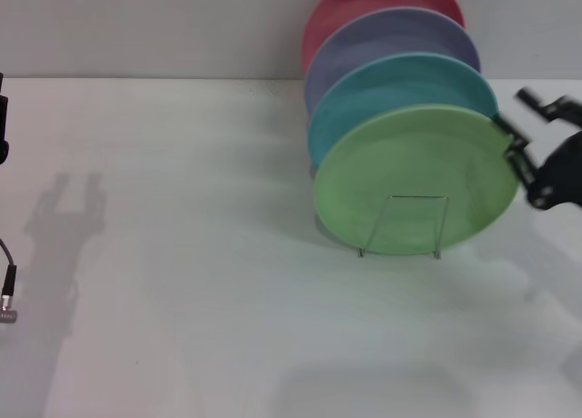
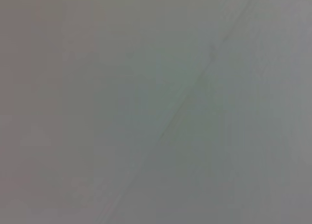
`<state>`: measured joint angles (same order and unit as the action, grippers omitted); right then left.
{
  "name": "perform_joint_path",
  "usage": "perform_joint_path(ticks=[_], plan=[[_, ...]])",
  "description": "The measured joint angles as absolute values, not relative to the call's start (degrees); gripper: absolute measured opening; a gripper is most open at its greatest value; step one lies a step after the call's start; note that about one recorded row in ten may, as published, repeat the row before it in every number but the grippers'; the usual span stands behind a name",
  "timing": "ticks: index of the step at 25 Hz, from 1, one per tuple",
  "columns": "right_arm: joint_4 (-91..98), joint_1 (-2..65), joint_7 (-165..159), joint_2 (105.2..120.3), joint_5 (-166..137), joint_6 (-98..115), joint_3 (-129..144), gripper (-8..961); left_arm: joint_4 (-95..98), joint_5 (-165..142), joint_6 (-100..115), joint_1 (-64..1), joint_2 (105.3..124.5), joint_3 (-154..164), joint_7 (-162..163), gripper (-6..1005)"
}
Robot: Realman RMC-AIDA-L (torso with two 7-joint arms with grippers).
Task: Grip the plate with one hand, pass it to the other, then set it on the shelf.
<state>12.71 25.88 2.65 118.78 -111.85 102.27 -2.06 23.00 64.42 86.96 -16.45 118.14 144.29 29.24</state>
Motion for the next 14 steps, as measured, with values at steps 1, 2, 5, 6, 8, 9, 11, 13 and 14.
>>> perform_joint_path(ticks=[1, 2, 5, 6, 8, 9, 11, 13, 14], plan=[[12.79, 25.57, -0.93, 118.78, -110.94, 103.93, -2.42, 236, 22.89, 64.17, 87.02, -16.44, 118.15, 144.14, 29.09, 514], [12.83, 25.25, -5.09, 118.77, -109.45, 105.40, -2.74, 244, 22.56, 63.81, 87.12, -16.47, 118.19, 144.04, 28.95, 514], [13.00, 24.39, -17.51, 118.61, -104.28, 107.13, -3.05, 244, 20.83, 63.02, 87.76, -17.19, 118.40, 143.98, 28.42, 515], [13.12, 24.10, -21.71, 118.46, -102.30, 106.94, -3.06, 244, 19.99, 63.01, 88.10, -17.77, 118.53, 144.16, 27.11, 515], [13.31, 23.49, -28.06, 118.03, -98.70, 105.80, -3.10, 244, 19.65, 62.94, 88.20, -18.17, 118.63, 144.38, 24.90, 515], [13.37, 22.56, -33.18, 117.63, -94.16, 104.42, -3.15, 244, 19.72, 62.60, 88.21, -18.41, 118.70, 144.54, 22.41, 515], [13.35, 21.92, -35.26, 117.44, -91.54, 103.82, -3.16, 244, 19.87, 61.87, 88.10, -18.69, 118.73, 144.60, 19.47, 516], [13.31, 20.81, -37.64, 117.17, -87.81, 103.32, -3.21, 244, 20.05, 60.89, 87.84, -18.90, 118.77, 144.60, 15.85, 516], [13.31, 19.74, -38.85, 116.97, -84.49, 102.58, -3.39, 244, 20.14, 60.58, 87.45, -18.98, 118.82, 144.60, 12.54, 516]])
